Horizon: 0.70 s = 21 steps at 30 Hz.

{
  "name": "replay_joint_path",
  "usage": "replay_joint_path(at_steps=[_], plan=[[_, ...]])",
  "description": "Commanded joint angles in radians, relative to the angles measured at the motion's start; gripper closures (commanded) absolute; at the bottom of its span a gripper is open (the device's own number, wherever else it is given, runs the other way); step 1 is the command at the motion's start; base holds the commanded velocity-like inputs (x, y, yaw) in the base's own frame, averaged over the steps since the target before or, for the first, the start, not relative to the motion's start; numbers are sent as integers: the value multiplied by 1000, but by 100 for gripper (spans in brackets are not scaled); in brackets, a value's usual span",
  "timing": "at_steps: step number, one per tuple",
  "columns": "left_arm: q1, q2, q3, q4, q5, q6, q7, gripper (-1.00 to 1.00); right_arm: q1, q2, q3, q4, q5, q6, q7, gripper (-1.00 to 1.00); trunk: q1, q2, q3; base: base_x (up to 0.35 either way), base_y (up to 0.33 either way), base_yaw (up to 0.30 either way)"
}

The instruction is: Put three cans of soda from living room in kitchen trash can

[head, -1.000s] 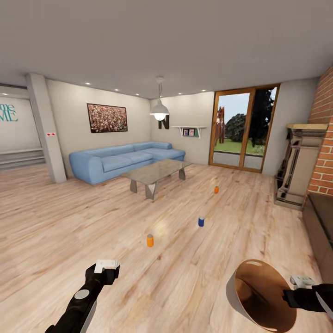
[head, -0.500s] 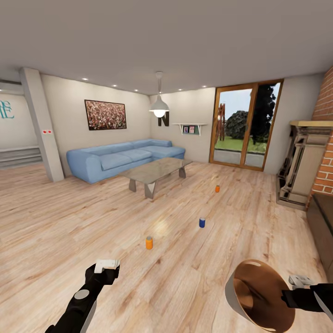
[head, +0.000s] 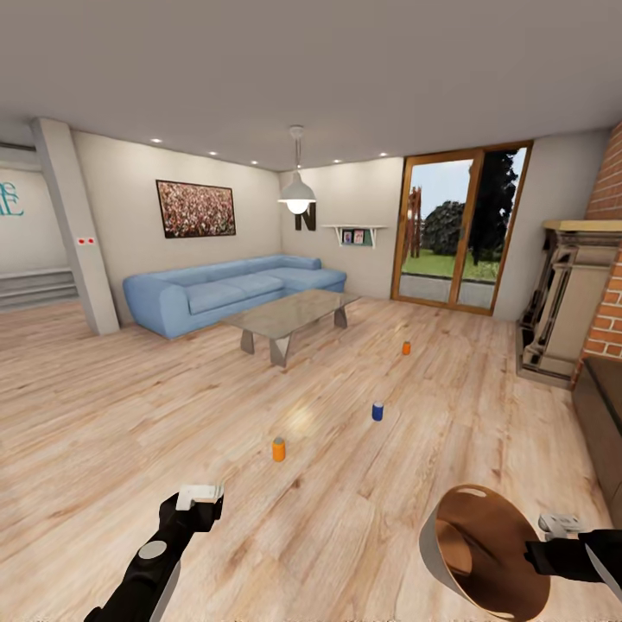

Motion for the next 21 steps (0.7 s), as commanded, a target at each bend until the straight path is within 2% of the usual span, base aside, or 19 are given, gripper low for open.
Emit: replay_joint_path(at_steps=[1, 21], plan=[[0, 0, 0, 0, 0, 0, 0, -100, -1, 0, -6, -1, -14, 3, 2, 100, 0, 0, -1, 0, 0, 0], [0, 0, 0, 0, 0, -1, 1, -100, -1, 0, -6, -1, -14, 8, 2, 100, 0, 0, -33, 0, 0, 0]])
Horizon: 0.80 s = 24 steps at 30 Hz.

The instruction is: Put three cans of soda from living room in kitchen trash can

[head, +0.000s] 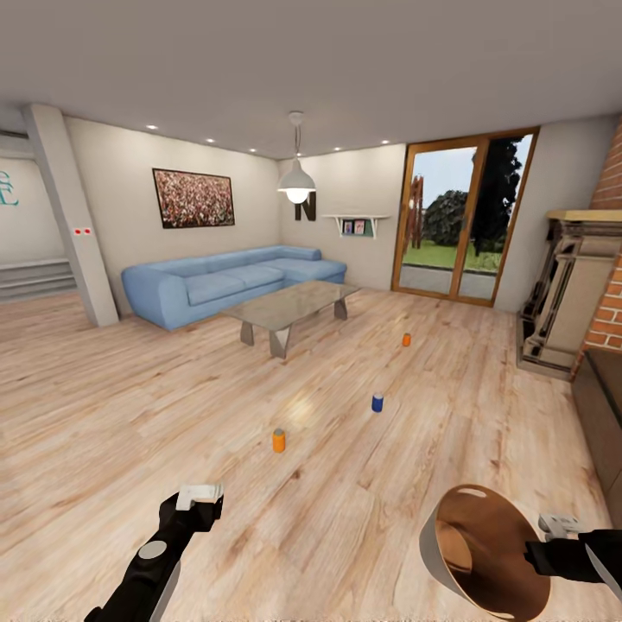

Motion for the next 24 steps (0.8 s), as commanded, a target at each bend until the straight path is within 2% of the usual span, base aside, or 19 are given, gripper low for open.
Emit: replay_joint_path(at_steps=[1, 24], plan=[[0, 0, 0, 0, 0, 0, 0, -100, -1, 0, -6, -1, -14, 3, 2, 100, 0, 0, -2, 0, 0, 0], [0, -2, -1, -2, -2, -1, 9, -100, -1, 0, -5, -1, -10, 10, 4, 100, 0, 0, -38, 0, 0, 0]])
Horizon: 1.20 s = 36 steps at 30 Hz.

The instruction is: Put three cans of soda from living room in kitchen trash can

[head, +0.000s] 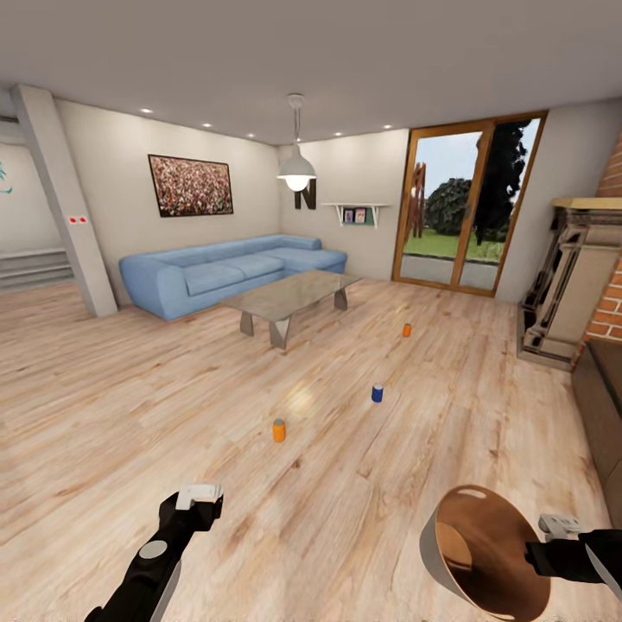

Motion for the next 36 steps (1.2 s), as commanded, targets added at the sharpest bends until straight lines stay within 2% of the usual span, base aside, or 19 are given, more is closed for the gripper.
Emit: replay_joint_path(at_steps=[1, 13, 19, 23, 36], plan=[[0, 0, 0, 0, 0, 0, 0, -100, -1, 0, -5, -1, -13, 3, 2, 100, 0, 0, -2, 0, 0, 0], [0, -2, -1, -12, 1, 1, 0, -100, 3, 7, -4, -6, -12, -11, 21, 100, 0, 0, -17, 0, 0, 0], [0, -2, 0, -13, 1, 2, 1, -100, 71, 7, -5, -18, -11, -88, 66, 100, 0, 0, -18, 0, 0, 0], [0, -2, 0, -27, 2, 2, 0, -100, 91, 8, -1, -15, -9, -109, 75, 100, 0, 0, -18, 0, 0, 0], [0, -1, 0, -40, 1, 5, -1, -100, 100, 32, -4, -18, -9, -53, 71, 100, 0, 0, -19, 0, 18, -46]])
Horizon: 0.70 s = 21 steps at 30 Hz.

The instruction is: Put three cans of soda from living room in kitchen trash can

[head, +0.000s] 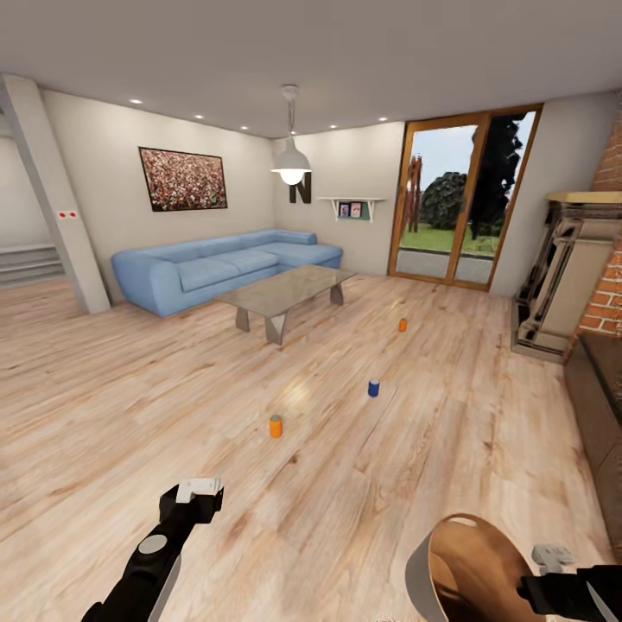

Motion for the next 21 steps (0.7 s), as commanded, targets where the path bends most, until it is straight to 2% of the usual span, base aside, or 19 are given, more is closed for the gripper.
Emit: replay_joint_path(at_steps=[1, 7, 21], plan=[[0, 0, 0, 0, 0, 1, 0, -100, -1, 1, -5, -1, -13, 5, 2, 100, 0, 0, 0, 0, 144, -185], [0, 0, -1, 1, 1, 6, -2, -100, 0, 2, -10, -1, -15, 13, 2, 100, 0, 0, 0, 0, 225, -220], [0, 1, 0, 13, -2, 7, -8, -100, 0, 1, -13, -1, -16, 12, 2, 100, 0, 0, 0, 65, 301, -248]])
